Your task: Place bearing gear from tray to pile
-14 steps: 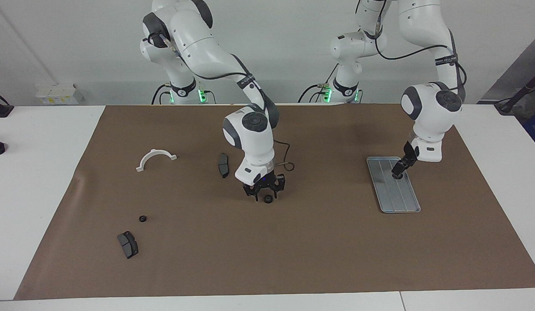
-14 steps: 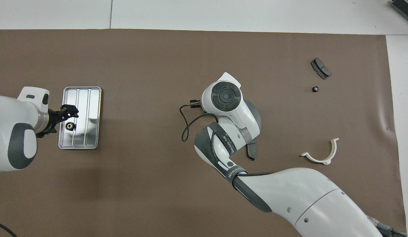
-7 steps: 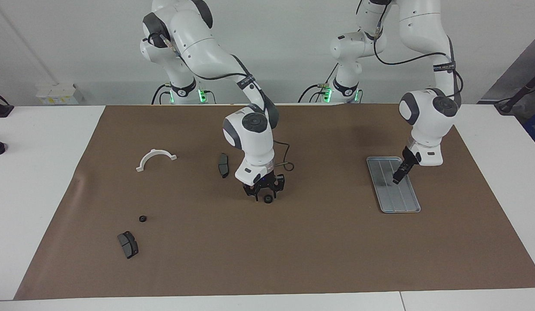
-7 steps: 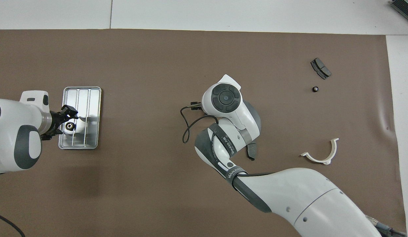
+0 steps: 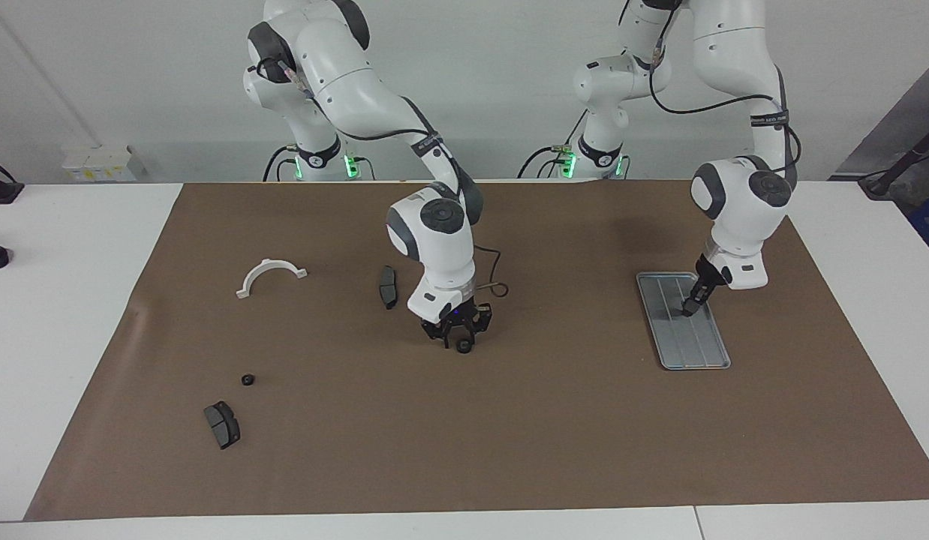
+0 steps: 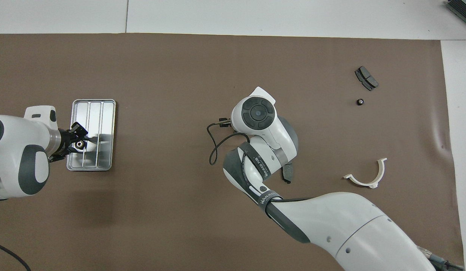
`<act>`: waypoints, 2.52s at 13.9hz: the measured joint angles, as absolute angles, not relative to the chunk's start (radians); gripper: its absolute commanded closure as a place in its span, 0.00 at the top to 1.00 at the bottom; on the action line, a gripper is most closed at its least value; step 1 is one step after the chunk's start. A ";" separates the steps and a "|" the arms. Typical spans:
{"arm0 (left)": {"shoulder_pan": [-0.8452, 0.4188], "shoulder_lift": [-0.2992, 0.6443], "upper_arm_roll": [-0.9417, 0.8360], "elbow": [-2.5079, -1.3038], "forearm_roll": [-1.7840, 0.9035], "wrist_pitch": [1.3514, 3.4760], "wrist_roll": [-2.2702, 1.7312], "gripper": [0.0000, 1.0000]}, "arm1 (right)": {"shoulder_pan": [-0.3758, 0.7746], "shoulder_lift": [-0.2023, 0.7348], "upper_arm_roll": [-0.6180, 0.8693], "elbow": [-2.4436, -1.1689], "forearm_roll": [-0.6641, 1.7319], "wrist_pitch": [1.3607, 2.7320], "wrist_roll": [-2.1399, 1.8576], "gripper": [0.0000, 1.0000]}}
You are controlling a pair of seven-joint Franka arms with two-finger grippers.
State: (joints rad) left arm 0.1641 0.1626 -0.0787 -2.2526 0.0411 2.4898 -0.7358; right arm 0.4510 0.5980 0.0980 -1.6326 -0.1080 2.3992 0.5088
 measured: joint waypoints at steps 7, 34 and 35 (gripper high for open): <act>0.165 0.160 -0.078 -2.253 0.041 2.490 -0.736 0.00 | 0.449 0.597 0.096 -1.632 -0.109 2.399 0.509 0.00; -0.568 0.485 -0.105 -1.838 0.016 2.695 -1.068 1.00 | -0.055 0.546 0.088 -1.589 -0.019 2.291 -0.145 0.00; -0.569 0.485 -0.105 -1.835 0.016 2.693 -1.068 1.00 | -0.054 0.546 0.091 -1.590 -0.015 2.287 -0.145 0.00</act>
